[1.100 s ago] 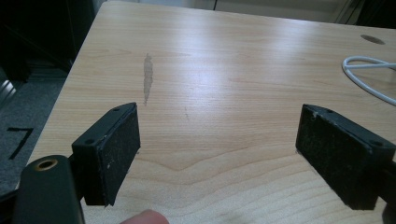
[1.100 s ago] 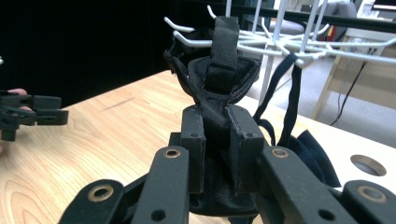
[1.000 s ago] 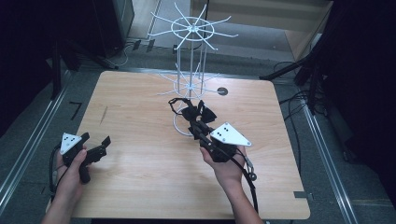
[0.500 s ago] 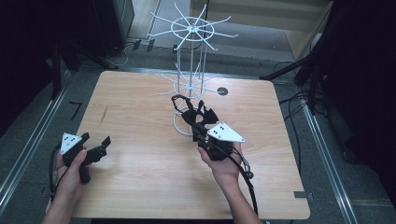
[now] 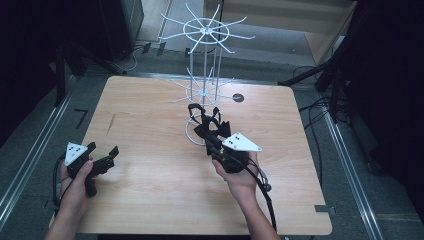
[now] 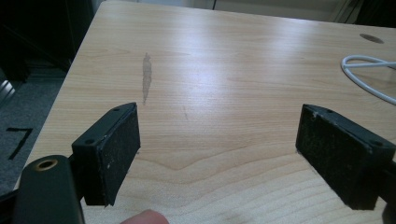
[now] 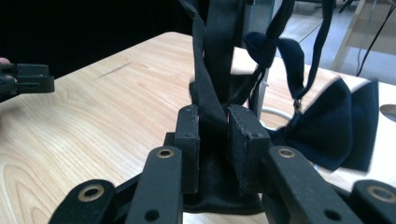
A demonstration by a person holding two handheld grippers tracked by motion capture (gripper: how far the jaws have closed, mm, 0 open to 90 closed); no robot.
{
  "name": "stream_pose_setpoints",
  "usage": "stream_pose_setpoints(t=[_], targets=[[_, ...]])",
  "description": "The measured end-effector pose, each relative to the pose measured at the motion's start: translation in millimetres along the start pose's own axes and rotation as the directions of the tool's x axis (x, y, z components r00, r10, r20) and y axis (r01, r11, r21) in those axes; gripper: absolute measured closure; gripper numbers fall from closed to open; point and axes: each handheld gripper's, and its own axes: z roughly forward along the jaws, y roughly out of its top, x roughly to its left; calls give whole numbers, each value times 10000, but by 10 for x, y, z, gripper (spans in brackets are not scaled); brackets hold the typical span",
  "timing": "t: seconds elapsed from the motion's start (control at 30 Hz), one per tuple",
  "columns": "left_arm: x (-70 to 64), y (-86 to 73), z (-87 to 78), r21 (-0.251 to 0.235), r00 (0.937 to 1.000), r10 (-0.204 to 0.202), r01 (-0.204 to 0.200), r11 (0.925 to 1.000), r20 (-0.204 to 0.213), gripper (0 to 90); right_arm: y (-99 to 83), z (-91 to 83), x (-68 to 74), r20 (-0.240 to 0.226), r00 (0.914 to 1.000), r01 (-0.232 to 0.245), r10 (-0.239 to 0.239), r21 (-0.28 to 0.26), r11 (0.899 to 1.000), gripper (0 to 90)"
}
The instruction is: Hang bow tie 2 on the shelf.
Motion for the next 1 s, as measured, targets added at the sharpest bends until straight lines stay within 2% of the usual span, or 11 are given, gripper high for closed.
stream_pose_setpoints(t=[0.5,1.0], targets=[[1,0,-1,10,10000,-4,4,10000,11,143,-69,17,-23,-144,9999,8,-6,157,9999,745],[0,0,-2,3,10000,28,-28,10000,-9,143,-91,1,-42,-161,9998,-101,105,202,9997,640]])
